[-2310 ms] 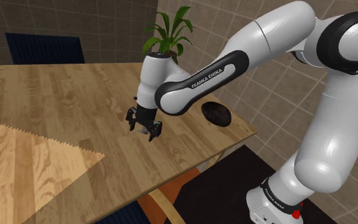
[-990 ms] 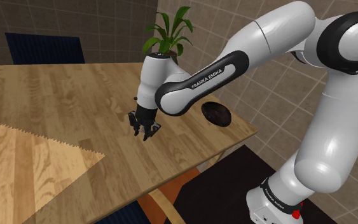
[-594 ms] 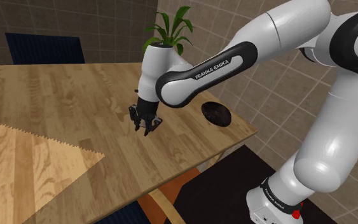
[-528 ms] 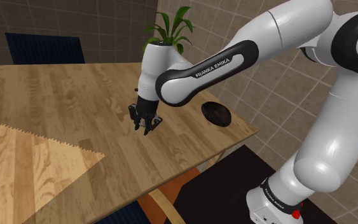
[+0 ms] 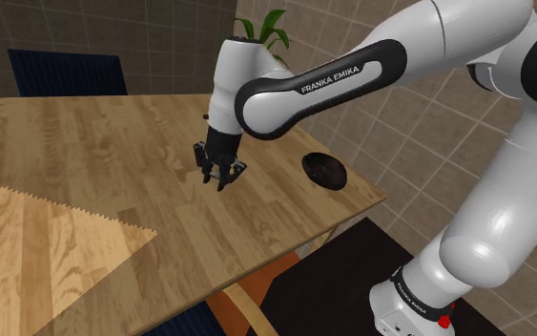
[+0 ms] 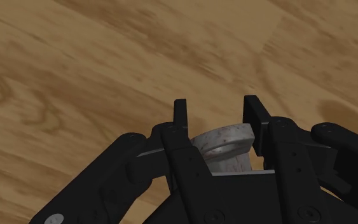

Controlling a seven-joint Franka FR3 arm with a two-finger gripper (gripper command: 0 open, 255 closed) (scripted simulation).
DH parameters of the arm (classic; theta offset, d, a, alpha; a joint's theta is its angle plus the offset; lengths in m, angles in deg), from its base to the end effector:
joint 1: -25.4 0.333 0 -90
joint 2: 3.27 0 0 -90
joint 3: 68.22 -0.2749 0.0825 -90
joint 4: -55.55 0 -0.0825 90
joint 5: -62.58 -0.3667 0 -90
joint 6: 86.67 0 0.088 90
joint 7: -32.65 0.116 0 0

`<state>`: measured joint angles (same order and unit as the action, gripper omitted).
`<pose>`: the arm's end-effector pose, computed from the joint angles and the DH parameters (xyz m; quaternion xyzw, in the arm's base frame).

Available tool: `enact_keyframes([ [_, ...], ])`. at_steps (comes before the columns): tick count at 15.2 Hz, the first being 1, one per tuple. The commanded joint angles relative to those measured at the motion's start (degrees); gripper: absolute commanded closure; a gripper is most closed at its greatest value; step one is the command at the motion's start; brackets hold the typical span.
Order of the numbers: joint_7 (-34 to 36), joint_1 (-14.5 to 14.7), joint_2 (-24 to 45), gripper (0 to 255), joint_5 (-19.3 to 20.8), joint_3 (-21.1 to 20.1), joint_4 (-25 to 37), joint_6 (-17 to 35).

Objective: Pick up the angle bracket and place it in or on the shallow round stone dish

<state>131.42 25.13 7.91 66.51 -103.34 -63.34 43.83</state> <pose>0.4608 0.3142 0.3178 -0.8562 0.5153 0.0180 0.0322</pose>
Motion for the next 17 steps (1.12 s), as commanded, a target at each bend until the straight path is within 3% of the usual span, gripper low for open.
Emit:
enact_keyframes([
  [1, -0.5, -0.3, -0.9, 255, -0.7, -0.2, 0.5, -1.3],
  [15, -2.6, -1.2, -6.0, 255, -4.4, -0.8, 5.9, -10.8],
  [17, -6.4, -3.0, -9.8, 255, -7.1, 0.1, 2.0, -10.2],
])
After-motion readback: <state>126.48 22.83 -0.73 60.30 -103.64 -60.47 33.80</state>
